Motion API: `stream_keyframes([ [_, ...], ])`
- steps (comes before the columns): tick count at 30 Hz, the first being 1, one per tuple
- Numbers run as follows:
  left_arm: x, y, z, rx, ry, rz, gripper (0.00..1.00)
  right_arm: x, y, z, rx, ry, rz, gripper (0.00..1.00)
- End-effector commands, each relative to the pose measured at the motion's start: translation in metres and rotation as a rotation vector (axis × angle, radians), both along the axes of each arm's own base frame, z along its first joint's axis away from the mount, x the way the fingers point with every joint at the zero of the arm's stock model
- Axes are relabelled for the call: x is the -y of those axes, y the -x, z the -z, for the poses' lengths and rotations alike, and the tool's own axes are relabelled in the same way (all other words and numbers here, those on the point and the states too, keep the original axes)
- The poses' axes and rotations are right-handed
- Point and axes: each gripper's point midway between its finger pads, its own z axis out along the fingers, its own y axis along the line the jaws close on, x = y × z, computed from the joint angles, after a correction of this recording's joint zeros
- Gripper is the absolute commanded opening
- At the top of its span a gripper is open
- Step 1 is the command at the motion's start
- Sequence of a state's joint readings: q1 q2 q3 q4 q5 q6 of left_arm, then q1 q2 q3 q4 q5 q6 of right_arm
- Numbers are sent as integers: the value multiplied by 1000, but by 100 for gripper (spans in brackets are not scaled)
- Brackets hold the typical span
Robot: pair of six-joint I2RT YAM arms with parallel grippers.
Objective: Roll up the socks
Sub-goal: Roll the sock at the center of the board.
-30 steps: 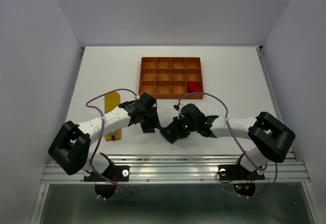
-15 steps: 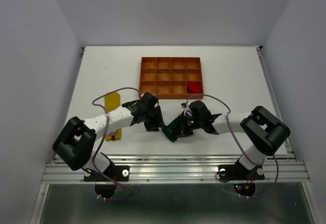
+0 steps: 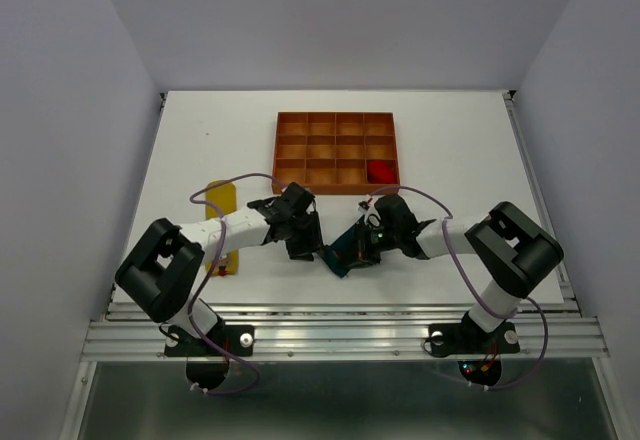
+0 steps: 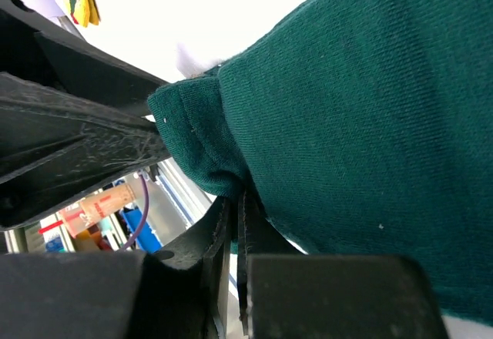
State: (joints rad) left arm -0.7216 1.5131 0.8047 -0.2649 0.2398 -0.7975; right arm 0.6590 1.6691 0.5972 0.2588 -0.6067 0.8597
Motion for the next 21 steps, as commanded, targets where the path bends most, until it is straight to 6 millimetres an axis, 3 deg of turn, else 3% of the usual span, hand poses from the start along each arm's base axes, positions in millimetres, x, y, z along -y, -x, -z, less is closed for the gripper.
stream_keyframes([
  [1,12,-12,-9,37,34,31,50,19,-4,29,-26,126,42,1],
  [14,25,-19,2,19,54,51,50,21,-2,35,-31,156,15,1],
  [17,27,-20,5,11,60,56,46,22,-6,37,-32,161,16,1],
  [20,27,-21,9,12,51,50,34,22,-6,37,-31,162,7,1],
  [21,27,-23,10,14,47,46,24,22,-6,38,-30,164,4,1],
])
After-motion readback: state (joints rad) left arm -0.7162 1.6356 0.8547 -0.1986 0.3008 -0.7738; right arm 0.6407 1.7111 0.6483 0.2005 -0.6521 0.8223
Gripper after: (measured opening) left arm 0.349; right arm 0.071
